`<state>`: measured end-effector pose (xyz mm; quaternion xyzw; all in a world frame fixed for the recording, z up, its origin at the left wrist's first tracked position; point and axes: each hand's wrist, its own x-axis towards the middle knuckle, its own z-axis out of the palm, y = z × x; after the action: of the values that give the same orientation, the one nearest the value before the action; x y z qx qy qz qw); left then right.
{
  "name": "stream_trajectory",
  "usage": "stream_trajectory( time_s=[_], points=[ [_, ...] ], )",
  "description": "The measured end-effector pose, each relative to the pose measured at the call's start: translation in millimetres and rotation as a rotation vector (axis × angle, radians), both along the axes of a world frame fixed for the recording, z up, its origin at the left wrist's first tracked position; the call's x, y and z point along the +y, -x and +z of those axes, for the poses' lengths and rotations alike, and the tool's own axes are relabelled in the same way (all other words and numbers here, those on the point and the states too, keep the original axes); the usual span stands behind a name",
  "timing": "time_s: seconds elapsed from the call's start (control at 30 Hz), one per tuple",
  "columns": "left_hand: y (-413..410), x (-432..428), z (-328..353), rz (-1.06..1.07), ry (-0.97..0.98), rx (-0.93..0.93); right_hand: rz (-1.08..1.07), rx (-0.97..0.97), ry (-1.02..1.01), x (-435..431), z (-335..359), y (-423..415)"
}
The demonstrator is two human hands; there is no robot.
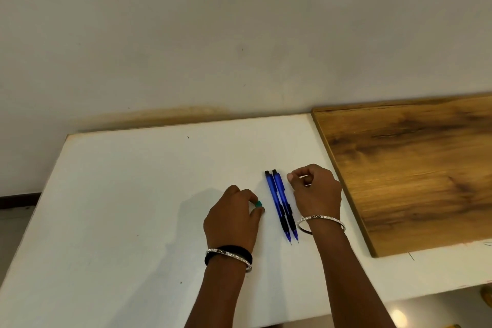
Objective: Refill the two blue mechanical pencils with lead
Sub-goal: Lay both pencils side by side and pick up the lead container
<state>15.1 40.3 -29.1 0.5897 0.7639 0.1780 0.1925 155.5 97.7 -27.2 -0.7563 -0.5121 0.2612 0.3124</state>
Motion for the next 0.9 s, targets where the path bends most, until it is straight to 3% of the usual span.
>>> stream_trajectory(
  time_s=[0.2, 0.53, 0.7, 0.9],
  points=[
    [-3, 2, -1, 0.001, 0.01, 0.034, 0.036, 0.08, -0.022, -1, 4, 0],
    [-3, 5, -3, -0.038, 0.046, 0.055, 0.409, 0.095, 0.104, -6, 9, 11],
    [1, 8, 2, 0.026, -0.04, -0.1, 0.579, 0.007, 0.107, -8, 10, 14],
    [14, 10, 2, 0.121, -0.06, -0.369, 0.616, 0.273, 0.174, -9, 13, 16]
  ],
)
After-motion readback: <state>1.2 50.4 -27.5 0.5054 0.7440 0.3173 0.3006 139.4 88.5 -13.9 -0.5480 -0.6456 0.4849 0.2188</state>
